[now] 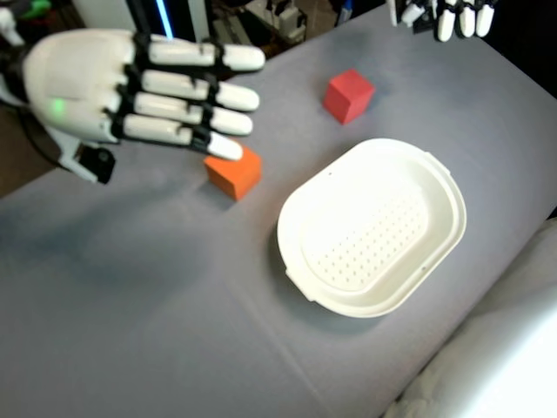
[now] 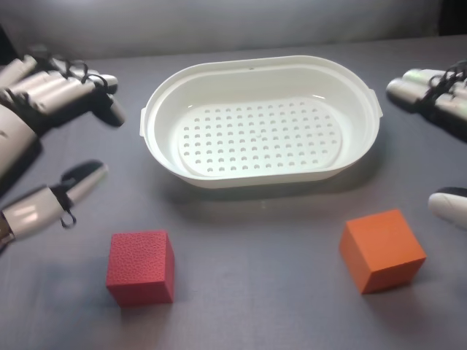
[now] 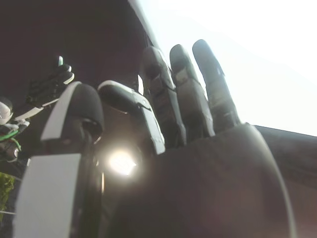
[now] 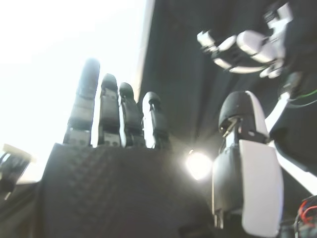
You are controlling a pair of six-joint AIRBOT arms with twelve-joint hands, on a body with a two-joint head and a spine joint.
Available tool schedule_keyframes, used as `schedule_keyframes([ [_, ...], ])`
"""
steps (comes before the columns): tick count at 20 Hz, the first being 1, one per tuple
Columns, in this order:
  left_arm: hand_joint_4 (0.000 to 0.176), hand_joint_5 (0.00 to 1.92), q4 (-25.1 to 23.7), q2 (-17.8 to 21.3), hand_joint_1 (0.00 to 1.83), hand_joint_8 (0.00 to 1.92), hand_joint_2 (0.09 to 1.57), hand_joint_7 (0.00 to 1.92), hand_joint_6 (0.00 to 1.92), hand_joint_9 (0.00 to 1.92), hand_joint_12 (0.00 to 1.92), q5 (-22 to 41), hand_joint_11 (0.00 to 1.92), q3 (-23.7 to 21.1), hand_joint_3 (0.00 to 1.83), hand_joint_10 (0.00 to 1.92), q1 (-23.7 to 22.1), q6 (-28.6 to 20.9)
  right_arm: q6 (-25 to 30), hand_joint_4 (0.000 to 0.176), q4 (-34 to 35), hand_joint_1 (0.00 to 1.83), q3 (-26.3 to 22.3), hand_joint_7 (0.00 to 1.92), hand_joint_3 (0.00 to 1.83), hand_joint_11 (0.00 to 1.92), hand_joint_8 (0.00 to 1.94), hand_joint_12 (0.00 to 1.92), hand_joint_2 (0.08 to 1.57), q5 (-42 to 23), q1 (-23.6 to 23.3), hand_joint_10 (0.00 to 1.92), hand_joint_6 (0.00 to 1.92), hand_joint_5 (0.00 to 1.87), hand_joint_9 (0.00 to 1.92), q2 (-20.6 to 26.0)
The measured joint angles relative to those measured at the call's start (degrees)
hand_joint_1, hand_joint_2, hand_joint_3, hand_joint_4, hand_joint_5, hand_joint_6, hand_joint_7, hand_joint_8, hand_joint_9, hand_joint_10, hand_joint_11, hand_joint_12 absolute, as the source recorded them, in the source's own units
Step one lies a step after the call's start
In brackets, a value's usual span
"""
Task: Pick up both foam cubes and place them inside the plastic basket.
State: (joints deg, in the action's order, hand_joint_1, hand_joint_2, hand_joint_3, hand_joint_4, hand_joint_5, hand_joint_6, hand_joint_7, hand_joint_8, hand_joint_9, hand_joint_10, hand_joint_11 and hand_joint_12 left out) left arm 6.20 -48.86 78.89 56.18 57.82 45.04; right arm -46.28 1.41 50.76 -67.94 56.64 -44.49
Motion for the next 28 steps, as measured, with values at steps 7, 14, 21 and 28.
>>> schedule_keyframes([
  [7, 0.019, 0.00, -6.03, 2.43, 0.49, 0.00, 1.02, 0.00, 0.00, 0.00, 0.00, -12.00, 0.00, -1.97, 0.00, 0.00, -2.16, 4.57, -2.93, 0.000, -3.82, 0.55, -0.11, 0.00, 0.00, 0.00, 0.00, 0.00, 1.13, 12.48, -2.12, 0.00, 0.00, 0.00, 0.00, 0.02],
  [14, 0.000, 0.00, -10.34, 1.86, 0.46, 0.00, 0.88, 0.01, 0.00, 0.07, 0.35, -18.58, 0.00, -1.07, 0.00, 0.02, -2.67, 0.09, -3.04, 0.000, -5.60, 0.67, 2.23, 0.00, 0.00, 0.00, 0.00, 0.00, 1.02, 20.41, -4.68, 0.00, 0.00, 0.00, 0.00, -3.52],
  [21, 0.000, 0.00, -14.16, -2.01, 0.69, 0.01, 0.89, 0.13, 0.00, 0.21, 0.95, -25.07, 0.00, 1.14, 0.00, 0.04, -2.82, -3.69, -3.08, 0.000, -6.10, 0.67, 5.55, 0.00, 0.00, 0.03, 0.00, 0.02, 1.00, 26.77, -5.84, 0.00, 0.00, 0.00, 0.00, -8.13],
  [28, 0.025, 0.06, -13.90, -6.08, 0.92, 0.01, 0.97, 0.22, 0.01, 0.34, 1.44, -31.45, 0.00, 4.50, 0.02, 0.07, -3.87, -4.70, -3.06, 0.000, -5.33, 0.68, 8.50, 0.00, 0.01, 0.00, 0.00, 0.21, 1.04, 30.16, -6.27, 0.00, 0.00, 0.00, 0.03, -11.43],
])
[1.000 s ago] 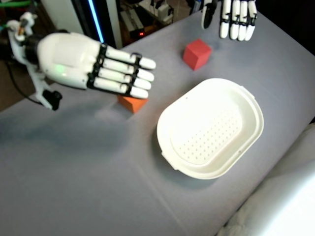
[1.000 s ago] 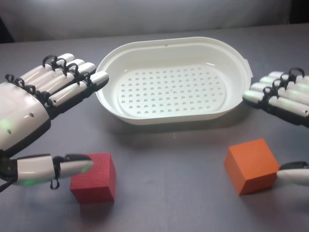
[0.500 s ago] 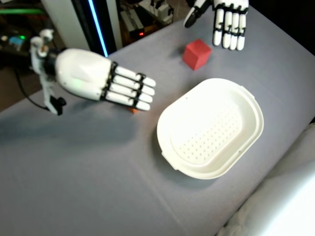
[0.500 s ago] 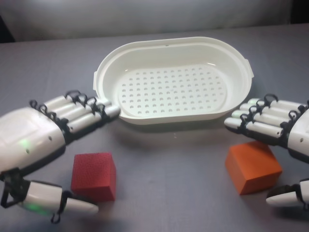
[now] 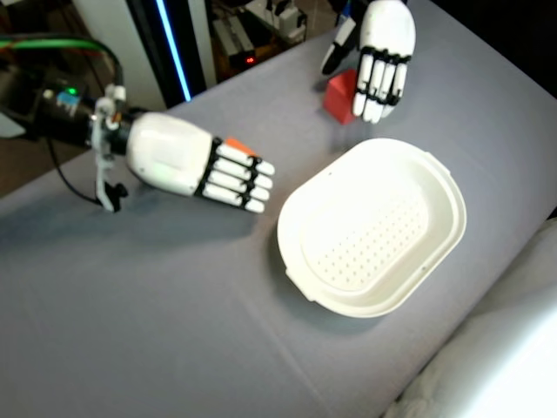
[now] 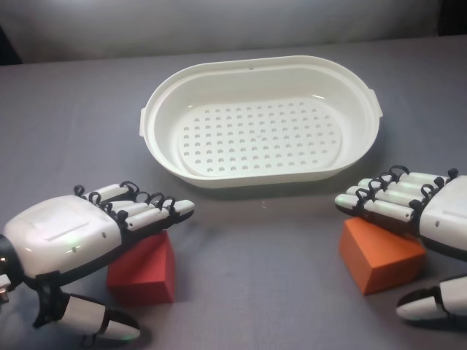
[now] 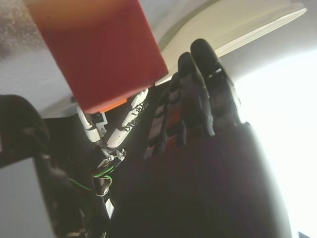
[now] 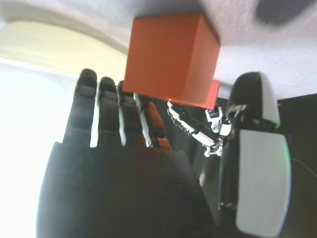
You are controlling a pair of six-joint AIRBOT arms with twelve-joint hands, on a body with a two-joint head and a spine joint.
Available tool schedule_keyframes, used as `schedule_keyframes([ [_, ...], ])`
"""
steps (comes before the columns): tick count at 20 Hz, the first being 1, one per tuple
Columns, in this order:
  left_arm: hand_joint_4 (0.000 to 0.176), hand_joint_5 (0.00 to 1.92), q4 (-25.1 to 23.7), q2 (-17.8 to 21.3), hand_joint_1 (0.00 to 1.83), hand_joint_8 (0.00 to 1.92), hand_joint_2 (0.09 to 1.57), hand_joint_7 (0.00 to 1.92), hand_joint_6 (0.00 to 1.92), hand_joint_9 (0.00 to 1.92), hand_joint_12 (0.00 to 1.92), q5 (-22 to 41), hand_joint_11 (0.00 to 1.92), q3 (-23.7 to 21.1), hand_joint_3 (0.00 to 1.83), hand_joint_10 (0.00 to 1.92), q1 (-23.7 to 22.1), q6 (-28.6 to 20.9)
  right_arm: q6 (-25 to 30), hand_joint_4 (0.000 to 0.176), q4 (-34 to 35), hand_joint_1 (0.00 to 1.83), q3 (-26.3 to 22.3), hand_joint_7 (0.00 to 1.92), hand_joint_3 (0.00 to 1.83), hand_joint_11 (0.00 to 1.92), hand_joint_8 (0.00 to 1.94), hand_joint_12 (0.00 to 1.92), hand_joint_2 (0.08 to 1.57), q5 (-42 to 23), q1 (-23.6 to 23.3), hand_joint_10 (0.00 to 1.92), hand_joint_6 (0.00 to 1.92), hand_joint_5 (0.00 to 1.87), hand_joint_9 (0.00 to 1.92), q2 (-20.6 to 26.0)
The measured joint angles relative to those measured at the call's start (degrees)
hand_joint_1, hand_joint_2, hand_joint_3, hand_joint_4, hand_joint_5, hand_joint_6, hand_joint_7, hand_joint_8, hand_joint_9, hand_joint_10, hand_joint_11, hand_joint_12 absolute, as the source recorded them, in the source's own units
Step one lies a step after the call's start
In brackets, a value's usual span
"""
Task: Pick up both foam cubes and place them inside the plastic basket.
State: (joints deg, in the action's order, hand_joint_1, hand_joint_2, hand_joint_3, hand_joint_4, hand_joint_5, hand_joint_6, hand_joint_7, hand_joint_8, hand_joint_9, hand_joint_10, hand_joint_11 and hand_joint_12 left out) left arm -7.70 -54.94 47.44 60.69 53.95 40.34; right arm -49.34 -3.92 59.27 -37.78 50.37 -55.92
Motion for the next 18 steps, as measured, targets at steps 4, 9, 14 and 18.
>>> schedule_keyframes([
  [4, 0.000, 0.28, 0.24, -0.92, 1.04, 0.01, 1.08, 0.41, 0.00, 0.46, 1.55, -0.61, 0.15, 0.85, 0.00, 0.33, -0.35, -0.15, 0.17, 0.000, 0.72, 0.69, 1.75, 0.10, 0.00, 0.00, 0.01, 0.29, 1.08, 0.20, -0.59, 0.02, 0.00, 0.00, 0.09, -1.70],
  [9, 0.000, 0.63, 0.48, -1.03, 1.22, 1.38, 1.24, 0.83, 1.06, 0.80, 1.84, 0.22, 0.69, 1.22, 0.01, 1.45, -0.74, -1.27, 0.22, 0.000, 1.14, 1.25, 2.19, 0.79, 0.01, 0.08, 1.01, 1.50, 1.19, 0.37, -0.85, 0.52, 0.12, 0.60, 0.65, -2.10],
  [14, 0.000, 0.76, 1.07, -1.03, 1.35, 1.31, 1.20, 0.77, 1.16, 0.84, 1.72, 0.33, 0.84, 1.44, 0.00, 1.49, -0.74, -1.18, 0.39, 0.000, 1.11, 1.24, 1.22, 0.94, 0.00, 0.74, 1.29, 1.75, 1.18, -0.28, -0.83, 1.39, 1.13, 0.78, 0.84, -1.33],
  [18, 0.000, 0.72, 1.46, -0.55, 1.35, 1.39, 1.22, 0.72, 1.18, 0.82, 1.66, 2.10, 0.85, 0.70, 0.00, 1.53, -0.74, -0.07, 0.09, 0.000, 0.63, 1.35, -0.28, 0.80, 0.00, 0.75, 1.32, 1.66, 1.21, -0.35, -0.79, 1.51, 1.22, 0.67, 0.81, 0.98],
])
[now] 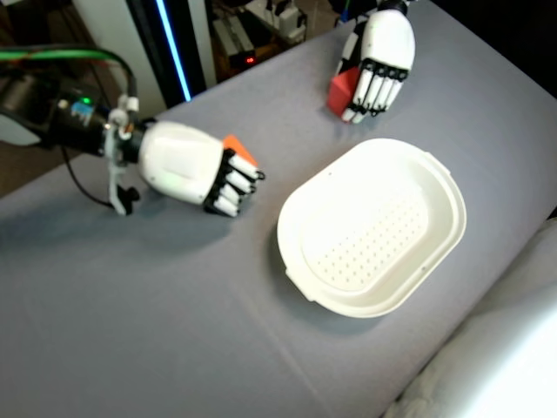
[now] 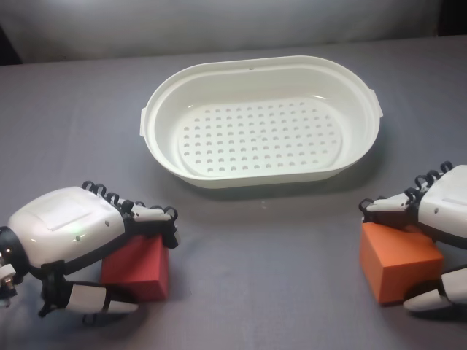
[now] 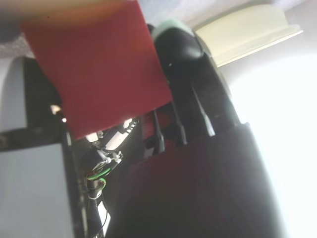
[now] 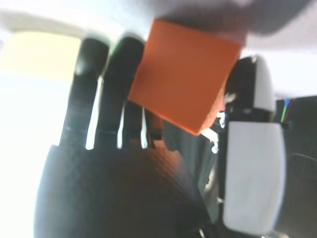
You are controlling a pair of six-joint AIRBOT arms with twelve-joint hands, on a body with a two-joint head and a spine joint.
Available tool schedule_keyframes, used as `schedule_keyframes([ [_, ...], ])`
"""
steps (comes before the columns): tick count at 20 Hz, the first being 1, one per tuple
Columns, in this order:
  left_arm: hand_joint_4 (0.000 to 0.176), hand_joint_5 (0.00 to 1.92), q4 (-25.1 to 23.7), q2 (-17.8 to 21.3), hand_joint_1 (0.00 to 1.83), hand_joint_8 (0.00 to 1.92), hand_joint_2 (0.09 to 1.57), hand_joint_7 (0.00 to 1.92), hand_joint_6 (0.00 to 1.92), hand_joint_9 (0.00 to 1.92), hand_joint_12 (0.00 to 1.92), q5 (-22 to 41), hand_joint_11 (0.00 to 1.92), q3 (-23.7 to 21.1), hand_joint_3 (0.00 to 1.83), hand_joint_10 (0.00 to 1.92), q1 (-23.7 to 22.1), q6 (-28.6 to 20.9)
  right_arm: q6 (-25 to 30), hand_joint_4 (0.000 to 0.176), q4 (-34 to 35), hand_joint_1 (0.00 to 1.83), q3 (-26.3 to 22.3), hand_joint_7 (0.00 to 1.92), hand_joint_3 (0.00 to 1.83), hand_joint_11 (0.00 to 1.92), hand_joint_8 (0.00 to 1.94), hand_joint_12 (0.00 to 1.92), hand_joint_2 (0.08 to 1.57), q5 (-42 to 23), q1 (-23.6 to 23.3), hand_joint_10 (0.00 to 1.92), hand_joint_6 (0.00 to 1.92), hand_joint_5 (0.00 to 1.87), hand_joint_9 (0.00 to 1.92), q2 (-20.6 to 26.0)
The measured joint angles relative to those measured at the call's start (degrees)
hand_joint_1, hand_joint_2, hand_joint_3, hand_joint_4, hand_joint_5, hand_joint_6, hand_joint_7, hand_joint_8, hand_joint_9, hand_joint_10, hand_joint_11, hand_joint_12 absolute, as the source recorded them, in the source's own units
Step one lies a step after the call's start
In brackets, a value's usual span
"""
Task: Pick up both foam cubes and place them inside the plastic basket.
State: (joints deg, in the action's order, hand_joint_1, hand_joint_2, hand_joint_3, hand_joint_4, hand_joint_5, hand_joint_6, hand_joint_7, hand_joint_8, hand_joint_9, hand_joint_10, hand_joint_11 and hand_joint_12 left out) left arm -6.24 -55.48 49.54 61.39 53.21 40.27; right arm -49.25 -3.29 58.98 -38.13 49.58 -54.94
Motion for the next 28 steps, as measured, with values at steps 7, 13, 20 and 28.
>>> schedule_keyframes([
  [7, 0.000, 0.77, 1.33, 0.61, 1.37, 1.31, 1.18, 0.81, 0.99, 0.92, 1.54, 4.72, 0.91, 1.11, 0.00, 1.45, -4.92, 2.14, 0.04, 0.000, -0.31, 1.35, -0.98, 0.81, 0.00, 0.69, 1.27, 1.55, 1.21, -5.99, -3.10, 1.46, 1.28, 0.65, 0.81, 2.56],
  [13, 0.000, 0.76, 4.11, -5.86, 1.36, 1.33, 1.20, 0.77, 1.08, 0.82, 1.59, -0.11, 0.82, 8.59, 0.00, 1.52, -14.05, 3.61, -0.11, 0.000, 4.13, 1.34, 5.51, 0.81, 0.00, 0.55, 1.24, 1.59, 1.22, -6.27, -8.22, 1.46, 1.40, 0.65, 0.76, -2.16],
  [20, 0.000, 0.80, 5.97, -12.24, 1.37, 1.18, 1.16, 0.90, 0.98, 0.89, 1.72, -7.19, 0.72, 16.63, 0.00, 1.47, -23.85, 4.42, -0.13, 0.000, 7.15, 1.33, 15.04, 0.72, 0.00, 0.64, 1.42, 1.76, 1.25, -2.56, -16.57, 1.59, 1.32, 0.64, 0.72, -9.35],
  [28, 0.024, 0.21, 10.32, -16.87, 0.61, 0.01, 1.07, 0.16, 0.05, 0.00, 1.03, -17.18, 0.00, 21.79, 0.00, 0.20, -25.97, 8.17, -0.15, 0.016, 8.85, 0.03, 21.42, 0.02, 0.00, 0.00, 0.00, 1.27, 1.21, 7.30, -19.41, 0.28, 0.00, 0.00, 0.00, -15.32],
])
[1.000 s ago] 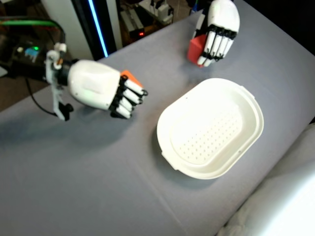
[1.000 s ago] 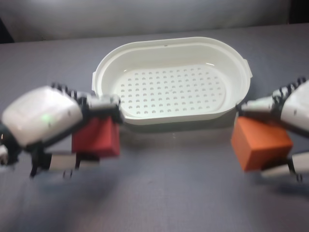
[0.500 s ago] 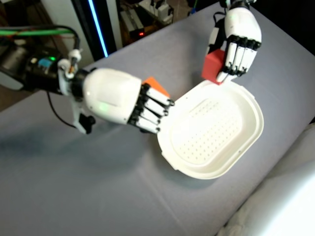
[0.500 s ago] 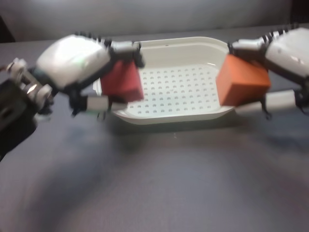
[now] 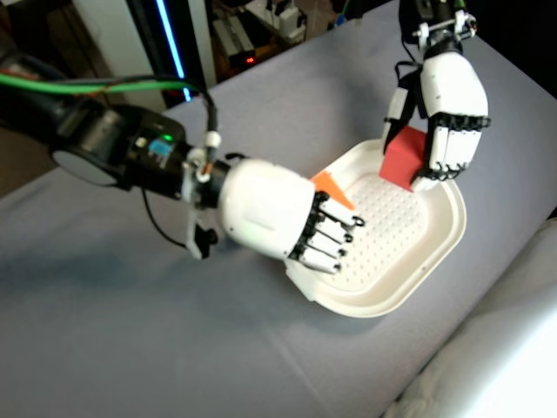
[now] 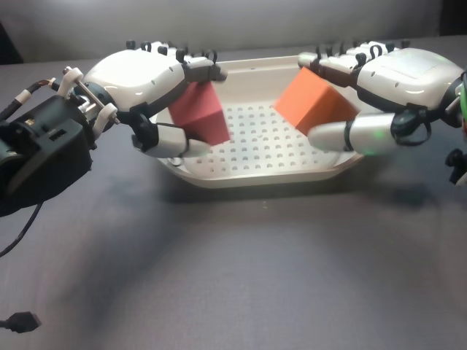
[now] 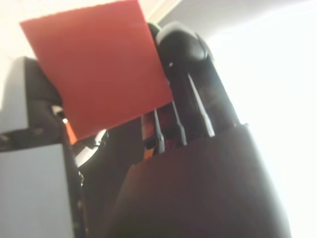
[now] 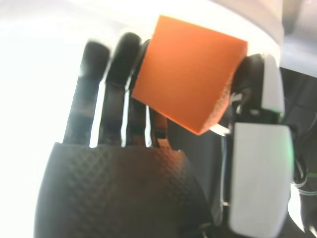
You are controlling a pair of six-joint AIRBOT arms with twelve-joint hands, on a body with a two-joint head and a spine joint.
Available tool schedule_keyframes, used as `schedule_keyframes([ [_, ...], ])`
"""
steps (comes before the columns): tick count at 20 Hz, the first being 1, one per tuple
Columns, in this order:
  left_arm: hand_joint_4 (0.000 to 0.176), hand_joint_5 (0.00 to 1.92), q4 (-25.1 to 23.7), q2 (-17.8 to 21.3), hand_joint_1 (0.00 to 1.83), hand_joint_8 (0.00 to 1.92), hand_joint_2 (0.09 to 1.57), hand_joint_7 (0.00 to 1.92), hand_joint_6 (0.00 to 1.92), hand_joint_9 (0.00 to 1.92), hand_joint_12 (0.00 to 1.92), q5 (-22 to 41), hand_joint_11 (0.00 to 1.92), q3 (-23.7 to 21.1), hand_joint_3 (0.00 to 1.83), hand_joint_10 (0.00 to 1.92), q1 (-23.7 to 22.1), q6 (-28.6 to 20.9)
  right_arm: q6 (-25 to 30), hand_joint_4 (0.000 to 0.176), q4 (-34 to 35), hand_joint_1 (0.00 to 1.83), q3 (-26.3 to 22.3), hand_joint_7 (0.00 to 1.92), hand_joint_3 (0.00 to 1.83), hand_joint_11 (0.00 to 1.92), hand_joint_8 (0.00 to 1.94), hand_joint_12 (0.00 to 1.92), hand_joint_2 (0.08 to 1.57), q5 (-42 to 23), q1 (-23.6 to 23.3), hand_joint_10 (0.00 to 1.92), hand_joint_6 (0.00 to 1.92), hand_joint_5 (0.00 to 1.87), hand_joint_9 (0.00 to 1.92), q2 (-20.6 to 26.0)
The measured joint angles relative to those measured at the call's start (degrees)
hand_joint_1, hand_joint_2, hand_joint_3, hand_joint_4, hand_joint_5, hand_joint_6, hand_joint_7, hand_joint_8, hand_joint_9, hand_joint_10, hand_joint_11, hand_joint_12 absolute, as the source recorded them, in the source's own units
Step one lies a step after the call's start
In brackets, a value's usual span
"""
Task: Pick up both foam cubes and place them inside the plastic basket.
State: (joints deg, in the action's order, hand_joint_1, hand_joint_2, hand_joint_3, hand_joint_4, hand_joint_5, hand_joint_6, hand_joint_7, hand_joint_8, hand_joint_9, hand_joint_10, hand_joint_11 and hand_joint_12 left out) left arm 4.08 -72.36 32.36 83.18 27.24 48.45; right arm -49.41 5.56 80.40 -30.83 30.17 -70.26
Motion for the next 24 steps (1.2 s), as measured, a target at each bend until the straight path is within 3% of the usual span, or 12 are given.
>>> schedule_keyframes([
  [2, 0.047, 0.15, 0.04, 0.02, 0.62, 0.00, 1.05, 0.09, 0.00, 0.00, 0.78, 0.04, 0.00, -0.26, 0.00, 0.07, 0.02, 0.04, -0.02, 0.040, 0.20, 0.00, -0.07, 0.00, 0.00, 0.00, 0.00, 1.00, 1.20, -0.13, -0.02, 0.17, 0.00, 0.00, 0.00, 0.07],
  [3, 0.066, 0.05, 0.31, 0.39, 0.60, 0.00, 1.03, 0.02, 0.00, 0.00, 0.21, 0.22, 0.00, -0.83, 0.00, 0.01, 0.09, 0.15, -0.04, 0.046, 0.48, 0.00, -0.39, 0.00, 0.01, 0.00, 0.00, 0.74, 1.17, -0.04, -0.02, 0.03, 0.00, 0.00, 0.00, 0.11],
  [4, 0.084, 0.00, 0.28, 0.94, 0.57, 0.00, 0.99, 0.00, 0.00, 0.00, 0.01, 0.48, 0.00, -1.60, 0.00, 0.00, 0.39, 0.31, -0.04, 0.055, 0.42, 0.00, -1.29, 0.00, 0.00, 0.00, 0.00, 0.05, 1.16, -0.02, -0.02, 0.00, 0.00, 0.00, 0.00, 0.57],
  [8, 0.125, 0.00, 1.75, 5.84, 0.52, 0.00, 0.99, 0.00, 0.00, 0.00, 0.00, 6.51, 0.00, -6.40, 0.00, 0.00, 4.22, 0.68, -0.31, 0.045, 0.22, 0.00, -6.86, 0.00, 0.00, 0.00, 0.00, 0.00, 1.14, -2.99, -0.02, 0.00, 0.00, 0.00, 0.00, 4.87],
  [10, 0.116, 0.00, 2.69, 9.25, 0.48, 0.00, 1.02, 0.00, 0.00, 0.00, 0.00, 12.09, 0.00, -9.92, 0.01, 0.00, 7.45, -0.04, -4.09, 0.061, 0.50, 0.00, -11.04, 0.00, 0.00, 0.00, 0.00, 0.00, 1.17, -5.53, 0.00, 0.00, 0.00, 0.00, 0.00, 8.35],
  [12, 0.055, 0.00, 3.15, 12.02, 0.33, 0.00, 1.24, 0.00, 0.00, 0.00, 0.00, 20.83, 0.00, -12.61, 0.05, 0.00, 12.22, -4.07, -6.64, 0.076, 0.68, 0.00, -16.26, 0.00, 0.01, 0.00, 0.00, 0.00, 1.19, -10.05, 1.79, 0.00, 0.00, 0.00, 0.00, 12.87],
  [13, 0.055, 0.00, 3.61, 12.81, 0.33, 0.00, 1.24, 0.00, 0.00, 0.00, 0.00, 23.50, 0.00, -13.51, 0.05, 0.00, 13.86, -5.01, -6.80, 0.076, 0.59, 0.00, -17.73, 0.00, 0.01, 0.00, 0.00, 0.00, 1.19, -11.91, 3.04, 0.00, 0.00, 0.00, 0.00, 14.08],
  [14, 0.017, 0.06, 4.48, 13.99, 0.54, 0.02, 1.40, 0.04, 0.00, 0.03, 0.32, 27.91, 0.00, -15.30, 0.00, 0.00, 16.59, -5.57, -6.86, 0.076, 0.83, 0.00, -19.98, 0.00, 0.03, 0.00, 0.00, 0.00, 1.25, -15.06, 5.92, 0.00, 0.00, 0.00, 0.00, 15.96],
  [16, 0.019, 0.05, 5.66, 14.75, 0.55, 0.01, 1.41, 0.06, 0.00, 0.04, 0.49, 34.82, 0.00, -17.27, 0.00, 0.00, 20.76, -6.54, -6.91, 0.075, 1.64, 0.00, -22.99, 0.00, 0.03, 0.00, 0.00, 0.00, 1.25, -20.37, 10.58, 0.00, 0.00, 0.00, 0.00, 18.45],
  [19, 0.054, 0.00, 9.03, 15.08, 0.43, 0.00, 1.44, 0.02, 0.00, 0.03, 0.38, 43.15, 0.00, -19.39, 0.00, 0.01, 27.28, -9.66, -6.99, 0.115, 4.22, 0.08, -26.69, 0.00, 0.03, 0.00, 0.00, 0.00, 1.28, -30.91, 17.29, 0.00, 0.00, 0.00, 0.00, 21.38],
  [21, 0.051, 0.01, 10.03, 16.20, 0.42, 0.01, 1.44, 0.06, 0.00, 0.10, 0.89, 48.81, 0.00, -20.50, 0.00, 0.04, 29.62, -10.43, -6.99, 0.079, 5.99, 0.15, -29.03, 0.00, 0.01, 0.00, 0.00, 0.00, 1.28, -38.14, 22.12, 0.00, 0.00, 0.00, 0.00, 23.43],
  [24, 0.044, 0.02, 11.32, 17.51, 0.46, 0.01, 1.44, 0.09, 0.01, 0.17, 0.74, 55.17, 0.00, -22.01, 0.00, 0.06, 31.67, -10.58, -7.04, 0.049, 10.91, 0.17, -31.78, 0.00, 0.00, 0.00, 0.00, 0.00, 1.27, -48.94, 29.75, 0.00, 0.00, 0.00, 0.00, 25.90],
])
